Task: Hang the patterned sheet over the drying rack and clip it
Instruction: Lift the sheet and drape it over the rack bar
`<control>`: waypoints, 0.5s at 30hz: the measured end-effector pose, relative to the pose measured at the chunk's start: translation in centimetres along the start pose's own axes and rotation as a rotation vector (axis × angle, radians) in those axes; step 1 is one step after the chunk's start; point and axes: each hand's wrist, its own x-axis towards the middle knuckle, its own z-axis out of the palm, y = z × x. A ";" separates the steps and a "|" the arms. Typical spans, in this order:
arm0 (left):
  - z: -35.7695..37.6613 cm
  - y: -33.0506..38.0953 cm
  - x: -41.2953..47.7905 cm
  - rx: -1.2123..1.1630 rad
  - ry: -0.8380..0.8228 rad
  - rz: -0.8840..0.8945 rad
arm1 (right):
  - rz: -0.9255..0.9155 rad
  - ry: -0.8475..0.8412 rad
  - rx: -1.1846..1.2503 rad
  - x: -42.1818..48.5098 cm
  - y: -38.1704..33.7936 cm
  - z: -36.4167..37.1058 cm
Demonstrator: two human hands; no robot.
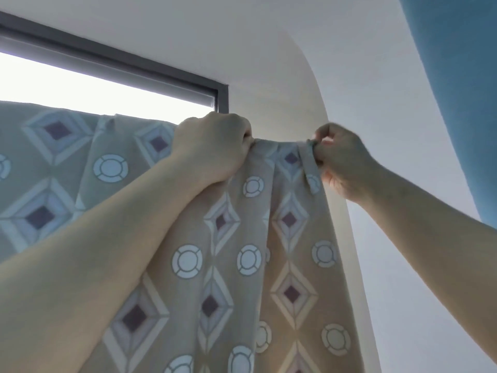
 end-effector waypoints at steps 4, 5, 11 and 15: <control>-1.2 0.4 1.7 -0.122 0.099 -0.075 | -0.192 0.183 0.003 2.2 -4.6 0.0; -1.5 0.8 1.9 -0.155 0.143 -0.079 | -0.225 0.212 0.037 2.4 -5.2 -0.1; 0.0 2.3 0.0 -0.025 0.119 0.001 | 0.056 0.042 -0.084 -0.6 0.1 -1.7; 1.3 2.0 -1.3 -0.067 0.093 -0.006 | 0.176 -0.135 0.072 -2.5 1.3 -3.1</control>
